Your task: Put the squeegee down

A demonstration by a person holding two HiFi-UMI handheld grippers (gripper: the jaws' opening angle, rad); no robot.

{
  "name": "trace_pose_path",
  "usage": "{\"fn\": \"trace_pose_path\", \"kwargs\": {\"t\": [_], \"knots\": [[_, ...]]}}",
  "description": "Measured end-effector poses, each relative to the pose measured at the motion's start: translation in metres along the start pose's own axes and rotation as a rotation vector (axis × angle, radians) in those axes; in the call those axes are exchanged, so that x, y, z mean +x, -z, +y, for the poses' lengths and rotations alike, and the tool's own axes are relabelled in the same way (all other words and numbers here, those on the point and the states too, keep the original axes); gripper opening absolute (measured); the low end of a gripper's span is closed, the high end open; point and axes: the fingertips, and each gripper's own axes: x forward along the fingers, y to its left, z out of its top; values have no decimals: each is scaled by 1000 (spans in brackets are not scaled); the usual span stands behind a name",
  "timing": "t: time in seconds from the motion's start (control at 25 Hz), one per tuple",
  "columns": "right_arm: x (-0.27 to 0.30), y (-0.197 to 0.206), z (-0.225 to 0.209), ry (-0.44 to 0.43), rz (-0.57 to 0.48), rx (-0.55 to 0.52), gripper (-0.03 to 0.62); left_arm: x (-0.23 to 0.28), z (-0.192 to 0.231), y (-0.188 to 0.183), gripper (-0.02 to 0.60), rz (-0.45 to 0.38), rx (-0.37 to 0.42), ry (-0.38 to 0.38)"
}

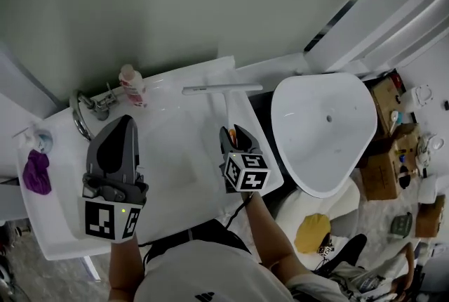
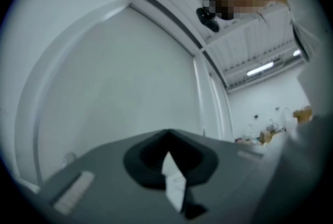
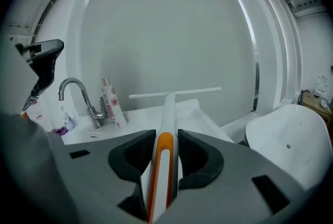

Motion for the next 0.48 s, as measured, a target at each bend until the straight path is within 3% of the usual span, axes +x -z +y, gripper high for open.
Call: {"fn": "trace_pose_path", "kwargs": {"t": [0.48], "knots": [[57,22,-4,-70,110,-25,130,6,9,12,6,26,15,-85]]}}
